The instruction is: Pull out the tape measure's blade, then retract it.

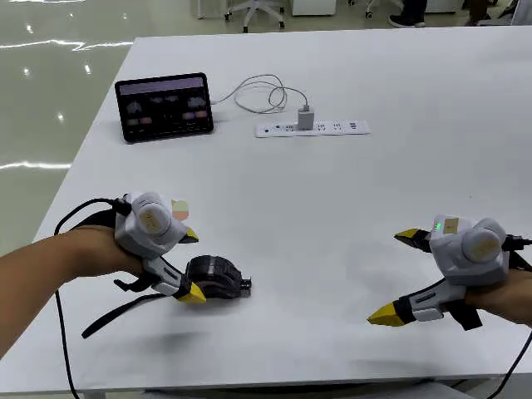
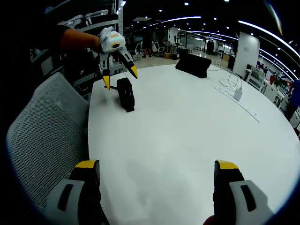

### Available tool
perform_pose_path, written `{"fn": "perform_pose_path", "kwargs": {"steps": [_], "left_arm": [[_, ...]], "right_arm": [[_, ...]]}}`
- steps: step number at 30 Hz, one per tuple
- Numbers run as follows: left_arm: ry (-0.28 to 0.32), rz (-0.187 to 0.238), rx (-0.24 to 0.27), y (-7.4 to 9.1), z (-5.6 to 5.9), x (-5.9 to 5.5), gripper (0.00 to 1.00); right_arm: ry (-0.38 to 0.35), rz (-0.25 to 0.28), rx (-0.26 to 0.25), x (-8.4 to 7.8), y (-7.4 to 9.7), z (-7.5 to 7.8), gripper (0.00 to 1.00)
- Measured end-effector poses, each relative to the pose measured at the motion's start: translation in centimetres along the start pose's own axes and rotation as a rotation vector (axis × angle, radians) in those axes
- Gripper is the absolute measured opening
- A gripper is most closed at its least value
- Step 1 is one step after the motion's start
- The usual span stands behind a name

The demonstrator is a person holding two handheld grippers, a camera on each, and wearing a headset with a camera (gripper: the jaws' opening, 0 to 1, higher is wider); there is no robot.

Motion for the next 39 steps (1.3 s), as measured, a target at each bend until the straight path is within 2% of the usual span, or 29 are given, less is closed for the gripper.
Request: {"fn": "perform_pose_path", "kwargs": {"steps": [3, 6, 9, 14, 17, 30, 35, 39], "left_arm": [[-0.002, -0.008, -0.013, -0.6, -0.3, -0.1, 0.59], [-0.019, -0.014, -0.031, -1.2, -0.5, 0.0, 0.52], [-0.044, -0.029, -0.045, -1.6, -0.3, 0.0, 0.47], [-0.05, -0.034, -0.057, -2.1, -0.4, 0.3, 0.42], [-0.059, -0.042, -0.056, -2.2, -0.4, 0.5, 0.32], [-0.026, -0.054, -0.049, -2.3, -0.4, 0.4, 0.31], [-0.044, -0.063, -0.057, -2.4, -0.3, 0.5, 0.31], [-0.054, -0.064, -0.058, -2.4, -0.2, 0.7, 0.31]], "right_arm": [[0.019, -0.005, 0.014, 0.3, -0.6, 0.1, 0.97], [0.037, -0.006, 0.034, 0.7, -1.3, -0.2, 0.95], [0.05, -0.011, 0.048, 1.0, -1.8, -0.4, 0.94], [0.069, -0.015, 0.07, 1.5, -2.5, -0.7, 0.92], [0.08, -0.015, 0.081, 1.8, -2.8, -0.9, 0.9], [0.118, -0.02, 0.122, 3.0, -4.7, -1.6, 0.85], [0.138, -0.033, 0.154, 3.1, -6.2, -2.4, 0.83], [0.166, -0.022, 0.181, 3.7, -7.3, -3.1, 0.78]]}}
Point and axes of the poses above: the centre of the closed fingertips' face, and the gripper's own axes: y roughly backward along the fingers, z roughly to its right, x roughly out of its top, the point moved 7 cm from there along y, roughly backward along the fingers, and after that the axes turned 11 degrees about -y, right-handed, at the moved point
